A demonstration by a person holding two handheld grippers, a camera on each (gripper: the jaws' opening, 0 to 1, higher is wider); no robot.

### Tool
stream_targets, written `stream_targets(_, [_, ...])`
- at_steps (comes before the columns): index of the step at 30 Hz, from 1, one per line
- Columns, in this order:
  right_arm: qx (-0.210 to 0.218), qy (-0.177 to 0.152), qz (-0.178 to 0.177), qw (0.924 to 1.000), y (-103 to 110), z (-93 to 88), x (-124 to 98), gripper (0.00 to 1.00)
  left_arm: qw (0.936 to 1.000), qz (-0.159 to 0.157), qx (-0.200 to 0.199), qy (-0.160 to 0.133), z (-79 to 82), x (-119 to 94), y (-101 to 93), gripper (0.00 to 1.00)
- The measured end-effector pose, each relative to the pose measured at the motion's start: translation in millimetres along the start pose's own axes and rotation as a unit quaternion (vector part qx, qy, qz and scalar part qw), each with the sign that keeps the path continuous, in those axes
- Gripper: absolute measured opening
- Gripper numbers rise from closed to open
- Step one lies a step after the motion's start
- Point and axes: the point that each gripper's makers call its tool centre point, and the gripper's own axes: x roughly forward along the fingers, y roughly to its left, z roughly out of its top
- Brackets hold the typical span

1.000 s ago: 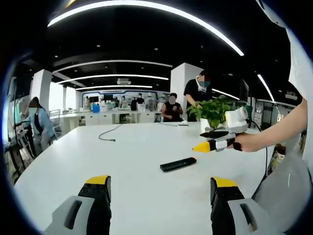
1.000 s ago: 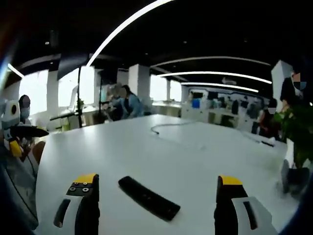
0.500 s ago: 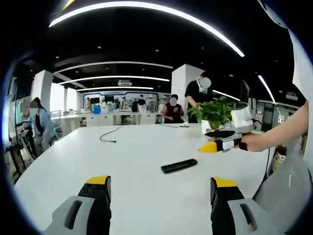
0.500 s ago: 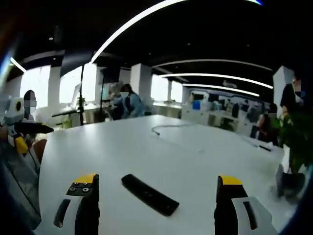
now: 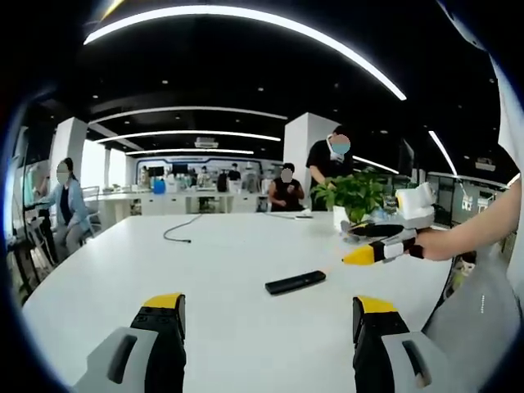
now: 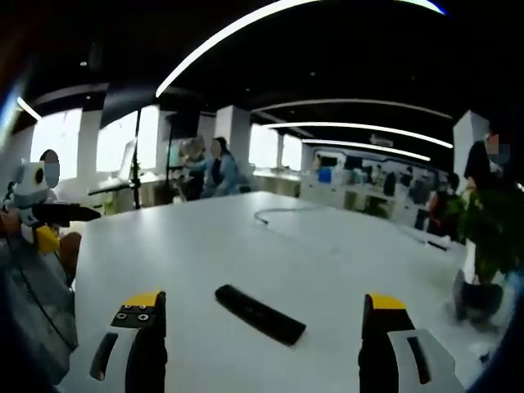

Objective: Press the specified remote control buttons in sequence, fully releasing each button before pressing the next.

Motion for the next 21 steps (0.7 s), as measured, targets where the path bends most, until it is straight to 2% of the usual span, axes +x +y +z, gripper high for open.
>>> stream_targets(9, [-0.011, -0.001, -0.007, 0.9999, 10, 3.4, -15, 0.99, 1.0, 0.001, -0.001, -0.002, 2.2, -2, -1.1, 0.86])
stream_targets(21, [0.014, -0.019, -0.017, 0.9996, 24, 8.9, -33, 0.99, 1.0, 0.0, 0.0, 0.008, -0.3, -2, -2.2, 0.85])
